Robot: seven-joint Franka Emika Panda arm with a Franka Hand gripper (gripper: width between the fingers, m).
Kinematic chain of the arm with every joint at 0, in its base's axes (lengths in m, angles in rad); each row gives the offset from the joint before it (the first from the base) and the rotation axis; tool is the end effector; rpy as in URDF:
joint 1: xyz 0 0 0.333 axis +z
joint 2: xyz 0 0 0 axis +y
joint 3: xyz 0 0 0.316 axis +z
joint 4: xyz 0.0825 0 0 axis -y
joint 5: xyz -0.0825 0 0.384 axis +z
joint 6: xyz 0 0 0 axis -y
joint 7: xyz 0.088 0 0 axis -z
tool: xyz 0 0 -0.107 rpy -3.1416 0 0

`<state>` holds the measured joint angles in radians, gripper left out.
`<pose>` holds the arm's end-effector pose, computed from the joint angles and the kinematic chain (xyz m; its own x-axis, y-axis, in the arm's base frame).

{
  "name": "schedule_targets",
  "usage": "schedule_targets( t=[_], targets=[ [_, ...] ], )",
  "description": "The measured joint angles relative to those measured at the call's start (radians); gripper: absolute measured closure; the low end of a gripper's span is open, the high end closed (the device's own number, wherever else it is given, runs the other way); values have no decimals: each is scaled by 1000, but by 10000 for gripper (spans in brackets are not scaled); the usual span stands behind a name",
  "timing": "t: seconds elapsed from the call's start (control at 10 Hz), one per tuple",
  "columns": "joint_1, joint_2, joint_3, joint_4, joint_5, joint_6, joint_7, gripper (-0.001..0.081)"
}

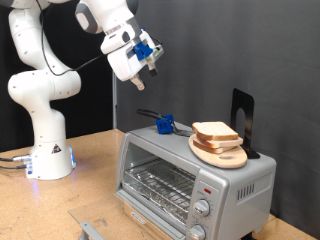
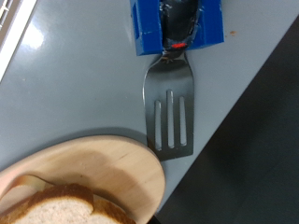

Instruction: Make a piece of toast with the oven

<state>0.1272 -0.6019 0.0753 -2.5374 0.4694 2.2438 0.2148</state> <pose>0.3840 0.0944 0.5067 0.9440 -0.2865 0.1634 -0.1936 -0.8825 -0.4287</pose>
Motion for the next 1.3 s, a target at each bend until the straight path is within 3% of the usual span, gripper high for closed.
schedule_targets(
  t=[0.4, 1.3],
  targets=[
    [-8, 28, 63, 0, -29, 83, 74, 6],
    [-11, 102, 179, -39, -73, 153, 131, 6]
  ],
)
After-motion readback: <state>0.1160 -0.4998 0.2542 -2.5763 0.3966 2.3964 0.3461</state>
